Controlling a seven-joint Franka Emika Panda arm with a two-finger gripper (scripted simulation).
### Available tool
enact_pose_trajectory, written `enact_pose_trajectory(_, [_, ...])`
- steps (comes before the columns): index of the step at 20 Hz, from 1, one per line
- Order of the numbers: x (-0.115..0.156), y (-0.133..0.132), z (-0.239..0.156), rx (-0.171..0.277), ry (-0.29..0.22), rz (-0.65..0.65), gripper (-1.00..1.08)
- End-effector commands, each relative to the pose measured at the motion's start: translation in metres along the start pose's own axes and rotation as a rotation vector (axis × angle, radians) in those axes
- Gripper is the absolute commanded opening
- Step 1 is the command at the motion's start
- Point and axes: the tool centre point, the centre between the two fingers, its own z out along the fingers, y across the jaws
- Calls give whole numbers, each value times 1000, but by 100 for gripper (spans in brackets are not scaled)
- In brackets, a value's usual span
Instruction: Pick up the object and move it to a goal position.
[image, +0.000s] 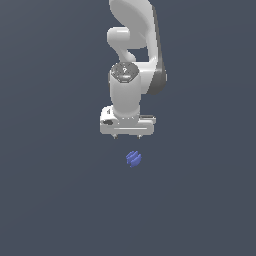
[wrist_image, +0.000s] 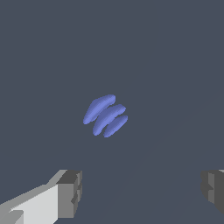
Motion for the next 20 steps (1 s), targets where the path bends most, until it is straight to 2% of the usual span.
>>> enact_pose_trajectory(1, [0, 0, 0, 0, 0, 0, 100])
enact_pose_trajectory(20, [6, -5, -5, -9, 0, -62, 100])
